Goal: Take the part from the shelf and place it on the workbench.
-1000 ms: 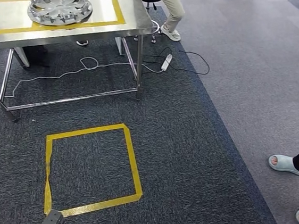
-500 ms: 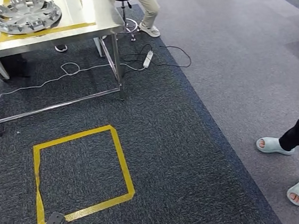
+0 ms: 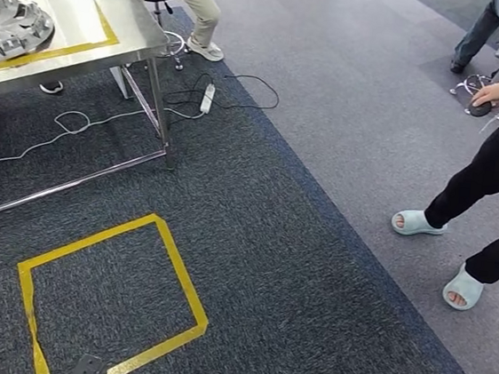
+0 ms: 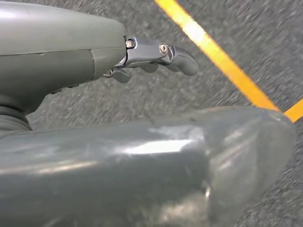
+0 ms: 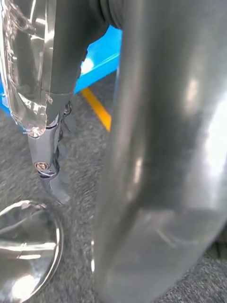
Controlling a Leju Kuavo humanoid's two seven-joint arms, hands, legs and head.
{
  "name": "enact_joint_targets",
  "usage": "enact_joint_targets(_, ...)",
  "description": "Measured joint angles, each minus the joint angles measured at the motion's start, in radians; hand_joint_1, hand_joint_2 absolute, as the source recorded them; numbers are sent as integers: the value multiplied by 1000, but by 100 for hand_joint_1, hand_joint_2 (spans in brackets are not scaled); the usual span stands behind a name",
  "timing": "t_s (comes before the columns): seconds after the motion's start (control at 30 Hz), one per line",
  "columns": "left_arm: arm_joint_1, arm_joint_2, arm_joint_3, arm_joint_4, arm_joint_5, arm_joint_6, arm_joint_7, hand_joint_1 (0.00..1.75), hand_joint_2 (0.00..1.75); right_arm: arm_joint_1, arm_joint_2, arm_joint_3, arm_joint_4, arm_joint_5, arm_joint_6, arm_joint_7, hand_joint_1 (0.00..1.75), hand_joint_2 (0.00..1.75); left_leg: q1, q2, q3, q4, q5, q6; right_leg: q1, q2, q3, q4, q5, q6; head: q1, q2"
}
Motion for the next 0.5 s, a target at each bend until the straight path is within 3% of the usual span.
enact_joint_targets(0.07, 4, -1, 0, 0, -4, 2, -2, 0, 0, -3, 1, 0, 0, -1, 4, 0, 0, 0, -3, 27, 0, 0, -1, 3, -1, -26, -63, 137, -64, 6, 3, 0)
enact_joint_targets(0.1, 4, -1, 0, 0, -6, 3, -2, 0, 0, -2, 1, 0, 0, -2, 5, 0, 0, 0, -5, 39, 0, 0, -2, 3, -1, -30, -79, 175, -75, 8, 2, 0)
enact_joint_targets(0.13, 4, -1, 0, 0, -6, 3, -2, 0, 0, -1, 2, 0, 0, -2, 6, 0, 0, 0, -5, 51, 1, 1, -3, 3, -2, -32, -76, 176, -67, 8, 3, 0)
enact_joint_targets(0.17, 4, -2, 0, 0, -6, 4, -2, 0, 0, 1, 2, 0, 0, -2, 7, 0, 0, 0, -5, 61, 3, 1, -4, 1, -2, -37, -50, 133, -41, 7, 3, 0)
enact_joint_targets(0.23, 3, -2, 0, 0, -6, 4, -2, 0, 0, 0, 3, 0, 0, -2, 8, 0, 0, 0, -8, 79, 10, 1, -9, -6, 0, -66, 32, -11, 18, 3, 3, 0)
enact_joint_targets(0.3, 2, -2, 0, 0, -6, 5, -2, 0, 0, -3, 4, 0, 0, -2, 9, 0, 0, 0, -13, 93, 15, 2, -13, -16, 3, -87, 79, -95, 42, -7, 2, 0)
enact_joint_targets(0.4, -1, -2, 0, 0, -6, 5, -3, 0, 0, -3, 5, 0, 0, -2, 9, 0, 0, 0, -12, 106, 20, -1, -15, -35, 5, -67, 76, -104, 45, -26, 0, 0)
enact_joint_targets(0.47, -2, -2, 0, 0, -6, 5, -4, 0, 0, -3, 5, 0, 0, -2, 9, 0, 0, 0, -9, 83, 7, 33, -45, -45, 2, -50, 75, -109, 50, -39, -2, 0)
enact_joint_targets(0.5, -2, -2, 0, 0, -6, 5, -4, 0, 0, -4, 5, 0, 0, -2, 9, 0, 0, 0, -8, 63, -15, 82, -75, -48, 1, -41, 75, -110, 53, -45, -4, 0)
